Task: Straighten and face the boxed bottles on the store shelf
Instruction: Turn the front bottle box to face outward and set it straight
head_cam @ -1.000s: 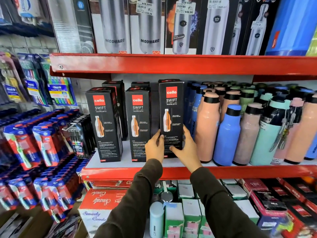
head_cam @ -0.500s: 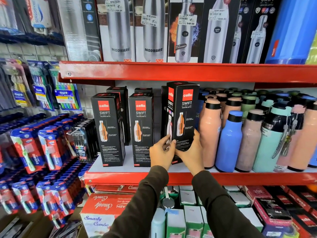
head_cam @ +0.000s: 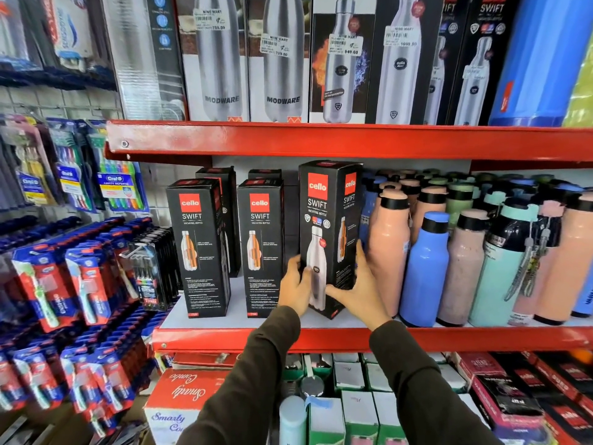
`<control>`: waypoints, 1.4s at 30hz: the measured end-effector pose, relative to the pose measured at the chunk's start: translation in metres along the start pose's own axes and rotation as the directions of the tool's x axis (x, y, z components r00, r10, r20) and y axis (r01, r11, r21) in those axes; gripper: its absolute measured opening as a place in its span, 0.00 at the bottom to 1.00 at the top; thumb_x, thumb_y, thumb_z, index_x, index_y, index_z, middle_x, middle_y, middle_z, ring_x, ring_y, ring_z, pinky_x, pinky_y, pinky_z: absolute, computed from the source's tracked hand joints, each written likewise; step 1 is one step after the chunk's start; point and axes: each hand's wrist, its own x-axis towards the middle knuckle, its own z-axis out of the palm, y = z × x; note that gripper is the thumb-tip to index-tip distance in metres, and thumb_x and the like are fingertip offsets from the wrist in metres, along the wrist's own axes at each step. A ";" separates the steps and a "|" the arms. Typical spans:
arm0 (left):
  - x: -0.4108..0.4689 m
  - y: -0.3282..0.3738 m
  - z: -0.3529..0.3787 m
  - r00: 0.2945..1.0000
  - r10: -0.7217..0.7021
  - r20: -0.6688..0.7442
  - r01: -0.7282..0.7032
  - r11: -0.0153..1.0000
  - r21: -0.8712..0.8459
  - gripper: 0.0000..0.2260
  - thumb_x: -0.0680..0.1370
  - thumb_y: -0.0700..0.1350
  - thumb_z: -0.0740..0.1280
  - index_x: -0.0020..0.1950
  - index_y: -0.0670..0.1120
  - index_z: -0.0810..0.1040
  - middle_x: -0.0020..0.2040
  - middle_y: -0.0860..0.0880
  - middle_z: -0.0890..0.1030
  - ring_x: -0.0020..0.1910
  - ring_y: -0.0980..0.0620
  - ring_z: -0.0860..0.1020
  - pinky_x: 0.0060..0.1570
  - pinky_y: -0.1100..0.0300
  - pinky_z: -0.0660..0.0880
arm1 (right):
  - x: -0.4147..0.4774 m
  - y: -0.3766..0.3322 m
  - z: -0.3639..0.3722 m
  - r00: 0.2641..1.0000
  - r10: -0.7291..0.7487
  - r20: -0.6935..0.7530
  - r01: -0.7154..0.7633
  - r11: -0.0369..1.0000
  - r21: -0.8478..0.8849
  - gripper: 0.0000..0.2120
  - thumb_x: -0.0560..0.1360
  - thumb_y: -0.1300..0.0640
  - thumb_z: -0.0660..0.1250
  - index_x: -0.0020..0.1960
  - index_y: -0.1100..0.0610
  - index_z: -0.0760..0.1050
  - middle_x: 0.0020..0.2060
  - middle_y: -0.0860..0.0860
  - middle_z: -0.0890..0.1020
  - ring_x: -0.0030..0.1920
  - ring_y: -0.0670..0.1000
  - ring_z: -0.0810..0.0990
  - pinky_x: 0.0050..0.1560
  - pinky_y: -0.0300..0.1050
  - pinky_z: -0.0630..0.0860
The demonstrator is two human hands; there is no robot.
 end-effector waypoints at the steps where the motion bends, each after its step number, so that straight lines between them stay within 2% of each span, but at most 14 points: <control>1: -0.003 0.000 0.000 1.000 0.010 -0.004 -0.010 1.000 -0.012 0.15 0.82 0.43 0.58 0.68 0.42 0.67 0.61 0.44 0.78 0.60 0.44 0.76 0.57 0.60 0.68 | 0.000 0.001 0.000 1.000 0.002 0.013 -0.002 1.000 -0.004 0.55 0.64 0.52 0.77 0.79 0.43 0.45 0.75 0.44 0.65 0.74 0.45 0.66 0.74 0.53 0.66; 5: -0.011 -0.003 0.003 0.998 0.055 -0.031 -0.057 0.998 -0.041 0.14 0.81 0.42 0.61 0.66 0.42 0.66 0.57 0.49 0.77 0.55 0.51 0.76 0.56 0.62 0.70 | 0.001 0.002 0.002 0.998 -0.012 0.058 0.013 1.000 -0.017 0.44 0.73 0.62 0.69 0.80 0.47 0.46 0.78 0.47 0.62 0.77 0.47 0.61 0.77 0.54 0.61; 8: -0.011 -0.005 0.003 0.996 0.066 -0.058 -0.067 0.998 -0.017 0.14 0.80 0.42 0.62 0.65 0.43 0.67 0.58 0.50 0.76 0.56 0.52 0.75 0.57 0.62 0.70 | 0.003 0.005 0.004 0.995 -0.015 0.095 0.019 0.999 -0.042 0.42 0.76 0.67 0.65 0.80 0.47 0.46 0.77 0.45 0.62 0.77 0.46 0.61 0.77 0.52 0.61; 11: -0.008 -0.007 0.006 0.996 0.048 -0.075 -0.048 0.999 -0.009 0.14 0.80 0.41 0.63 0.65 0.43 0.67 0.58 0.50 0.76 0.58 0.53 0.75 0.60 0.61 0.70 | 0.006 0.012 0.008 0.996 0.021 0.087 -0.017 0.999 -0.052 0.41 0.77 0.66 0.64 0.80 0.47 0.46 0.76 0.47 0.65 0.76 0.47 0.64 0.75 0.53 0.64; 14: -0.004 -0.011 0.011 0.995 0.007 -0.103 -0.007 1.000 -0.004 0.13 0.79 0.42 0.64 0.63 0.44 0.68 0.62 0.46 0.77 0.60 0.50 0.76 0.64 0.56 0.72 | 0.010 0.020 0.011 0.997 0.030 0.072 -0.025 0.997 -0.068 0.40 0.77 0.65 0.65 0.79 0.44 0.49 0.76 0.49 0.65 0.76 0.49 0.64 0.74 0.55 0.66; 18: -0.002 -0.015 0.017 0.987 -0.045 -0.155 0.045 0.999 -0.006 0.13 0.79 0.41 0.64 0.63 0.43 0.68 0.62 0.43 0.78 0.61 0.46 0.77 0.63 0.54 0.72 | 0.012 0.020 0.012 0.997 0.034 0.075 -0.029 0.997 -0.071 0.39 0.77 0.67 0.64 0.79 0.46 0.51 0.75 0.51 0.67 0.75 0.50 0.66 0.74 0.53 0.66; 26: 0.000 -0.020 0.022 0.980 -0.079 -0.185 0.078 0.997 -0.011 0.13 0.79 0.40 0.63 0.64 0.42 0.68 0.64 0.42 0.77 0.63 0.44 0.76 0.60 0.59 0.69 | 0.014 0.023 0.018 0.995 0.046 0.087 -0.041 0.997 -0.059 0.38 0.77 0.68 0.63 0.79 0.46 0.51 0.73 0.52 0.70 0.71 0.44 0.66 0.75 0.50 0.64; 29: 0.002 -0.021 0.022 0.978 -0.091 -0.186 0.092 0.996 -0.003 0.14 0.79 0.40 0.62 0.64 0.42 0.68 0.64 0.42 0.77 0.64 0.44 0.76 0.61 0.58 0.69 | 0.016 0.023 0.020 0.995 0.037 0.090 -0.032 0.998 -0.061 0.38 0.77 0.68 0.62 0.78 0.44 0.50 0.74 0.51 0.69 0.73 0.46 0.67 0.75 0.50 0.64; 33: 0.003 -0.025 0.022 0.976 -0.087 -0.197 0.092 0.996 0.016 0.15 0.79 0.42 0.63 0.65 0.42 0.67 0.65 0.41 0.76 0.64 0.43 0.76 0.64 0.52 0.71 | 0.016 0.024 0.022 0.996 0.034 0.081 -0.029 0.997 -0.065 0.38 0.77 0.69 0.62 0.79 0.46 0.50 0.73 0.50 0.69 0.68 0.41 0.67 0.70 0.41 0.66; 37: 0.004 -0.025 0.024 0.975 -0.093 -0.201 0.098 0.995 0.015 0.15 0.79 0.41 0.63 0.65 0.42 0.67 0.65 0.41 0.77 0.64 0.43 0.76 0.62 0.54 0.71 | 0.017 0.028 0.021 0.996 0.038 0.077 -0.032 0.997 -0.073 0.38 0.77 0.68 0.62 0.79 0.47 0.51 0.73 0.49 0.70 0.67 0.40 0.66 0.69 0.39 0.65; 40: 0.003 -0.026 0.024 0.977 -0.092 -0.193 0.096 0.995 0.014 0.15 0.80 0.42 0.62 0.66 0.42 0.67 0.65 0.41 0.76 0.65 0.43 0.75 0.62 0.56 0.70 | 0.017 0.030 0.023 0.998 0.052 0.047 -0.048 0.996 -0.078 0.36 0.77 0.68 0.64 0.78 0.48 0.54 0.73 0.51 0.70 0.72 0.45 0.67 0.73 0.48 0.66; 42: 0.002 -0.026 0.024 0.978 -0.082 -0.190 0.088 0.996 0.020 0.16 0.80 0.42 0.62 0.67 0.42 0.67 0.66 0.41 0.76 0.66 0.43 0.75 0.63 0.54 0.70 | 0.016 0.030 0.024 0.998 0.063 0.001 -0.062 0.993 -0.100 0.34 0.76 0.67 0.65 0.77 0.51 0.58 0.72 0.52 0.71 0.73 0.50 0.68 0.73 0.47 0.65</control>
